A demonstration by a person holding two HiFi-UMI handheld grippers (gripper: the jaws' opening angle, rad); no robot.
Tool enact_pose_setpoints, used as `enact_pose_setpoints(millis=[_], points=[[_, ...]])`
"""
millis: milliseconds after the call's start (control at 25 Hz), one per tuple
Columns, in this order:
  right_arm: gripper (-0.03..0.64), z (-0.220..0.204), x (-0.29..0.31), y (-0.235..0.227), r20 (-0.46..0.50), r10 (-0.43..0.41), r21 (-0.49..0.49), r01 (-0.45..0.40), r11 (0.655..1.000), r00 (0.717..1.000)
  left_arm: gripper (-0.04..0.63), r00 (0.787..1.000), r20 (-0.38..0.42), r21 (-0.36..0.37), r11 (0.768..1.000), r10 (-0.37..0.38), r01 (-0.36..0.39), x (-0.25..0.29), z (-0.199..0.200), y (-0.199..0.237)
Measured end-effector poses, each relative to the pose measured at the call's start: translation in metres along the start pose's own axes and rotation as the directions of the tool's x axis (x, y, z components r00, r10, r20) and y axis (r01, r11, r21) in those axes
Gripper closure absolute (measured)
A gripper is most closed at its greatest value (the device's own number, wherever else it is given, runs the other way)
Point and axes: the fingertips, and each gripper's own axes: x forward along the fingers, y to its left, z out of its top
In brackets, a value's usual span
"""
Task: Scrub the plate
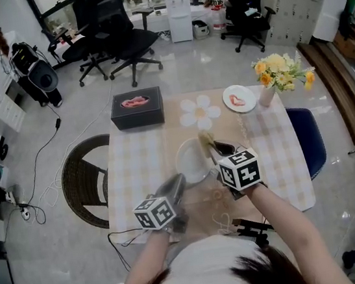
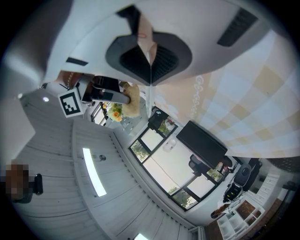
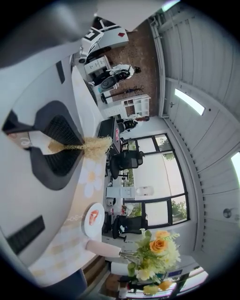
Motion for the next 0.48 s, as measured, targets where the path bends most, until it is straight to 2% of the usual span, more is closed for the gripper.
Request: enact_pose_setpoints(millis=[240, 480], points=[[0.584, -0.001, -0.005, 0.034, -0.003, 0.111, -0.003, -0.111, 0.994, 0.994, 0.578, 1.0, -0.004, -0.015, 1.0, 0.003, -0.003, 0.001, 0.0, 0.001], [0.584, -0.014, -0.001, 0.074, -0.045, 0.235, -0.083, -0.238, 0.968, 0.971, 0.578, 1.0, -0.004, -0.018, 1.0, 0.003, -0.003, 0.001, -0.001, 0.001]])
